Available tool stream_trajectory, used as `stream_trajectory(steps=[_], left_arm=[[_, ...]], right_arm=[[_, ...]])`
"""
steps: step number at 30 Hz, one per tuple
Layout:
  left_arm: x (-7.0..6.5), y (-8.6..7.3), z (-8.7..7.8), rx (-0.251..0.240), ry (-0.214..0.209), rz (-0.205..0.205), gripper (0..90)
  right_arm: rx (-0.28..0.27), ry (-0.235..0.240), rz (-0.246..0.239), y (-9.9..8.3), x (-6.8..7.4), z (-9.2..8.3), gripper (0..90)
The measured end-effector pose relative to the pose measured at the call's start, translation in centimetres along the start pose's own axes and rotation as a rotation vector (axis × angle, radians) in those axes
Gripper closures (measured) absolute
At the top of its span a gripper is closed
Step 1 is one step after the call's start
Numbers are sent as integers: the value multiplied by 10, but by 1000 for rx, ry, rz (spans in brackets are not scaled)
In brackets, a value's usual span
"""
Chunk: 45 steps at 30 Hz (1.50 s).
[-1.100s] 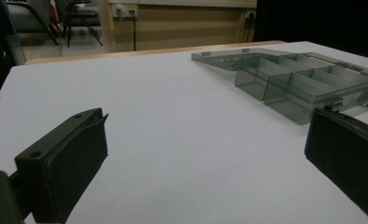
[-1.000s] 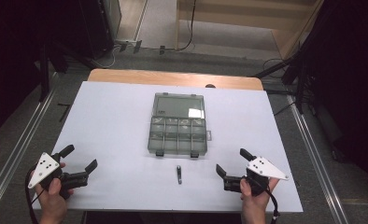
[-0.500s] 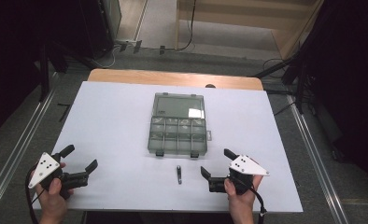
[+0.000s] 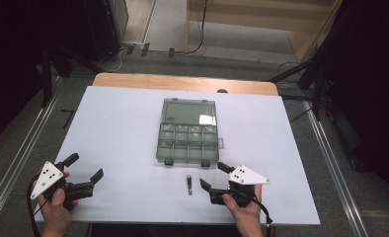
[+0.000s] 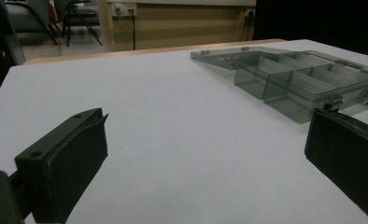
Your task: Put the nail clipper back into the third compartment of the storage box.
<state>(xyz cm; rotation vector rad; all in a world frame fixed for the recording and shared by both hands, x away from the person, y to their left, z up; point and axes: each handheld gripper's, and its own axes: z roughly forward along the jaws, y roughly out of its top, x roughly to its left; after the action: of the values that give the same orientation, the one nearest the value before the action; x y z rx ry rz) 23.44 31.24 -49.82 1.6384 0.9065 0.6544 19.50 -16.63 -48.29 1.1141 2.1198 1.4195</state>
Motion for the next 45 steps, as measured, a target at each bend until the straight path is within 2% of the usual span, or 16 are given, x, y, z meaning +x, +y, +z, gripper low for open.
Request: stream_trajectory(steps=[3,4,5,6,8,10,13,16,20,22,27,31,34,41,45], left_arm=[[0,0,0,0,0,-1,0],[0,0,0,0,0,-1,0],[0,0,0,1,0,0,0],[0,0,0,2,0,1,0],[0,0,0,2,1,-1,0],[0,0,0,2,0,-1,0],[0,0,0,3,0,0,0],[0,0,0,3,0,-3,0],[0,0,1,4,-1,-4,0],[0,0,1,5,-1,-3,0],[0,0,1,6,-1,-4,0],[0,0,1,7,-1,-2,0],[0,0,1,7,-1,-3,0],[1,0,1,7,-3,0,0],[1,0,1,6,-4,-1,0]], right_arm=[[23,29,-5,-1,4,5,298],[30,43,1,-1,5,6,363],[30,43,1,-1,5,6,363],[32,57,4,-2,5,8,469],[46,67,-4,-3,7,10,587],[68,68,-43,-4,11,13,699],[112,115,-72,-7,18,18,832],[154,143,-70,-10,25,24,900],[199,152,-95,-11,30,30,900],[223,133,-94,-11,32,32,900],[263,143,-97,-14,35,39,900],[288,148,-124,-15,41,45,900],[314,132,-153,-17,45,50,900],[338,104,-156,-19,42,51,900],[340,104,-145,-20,40,50,900]])
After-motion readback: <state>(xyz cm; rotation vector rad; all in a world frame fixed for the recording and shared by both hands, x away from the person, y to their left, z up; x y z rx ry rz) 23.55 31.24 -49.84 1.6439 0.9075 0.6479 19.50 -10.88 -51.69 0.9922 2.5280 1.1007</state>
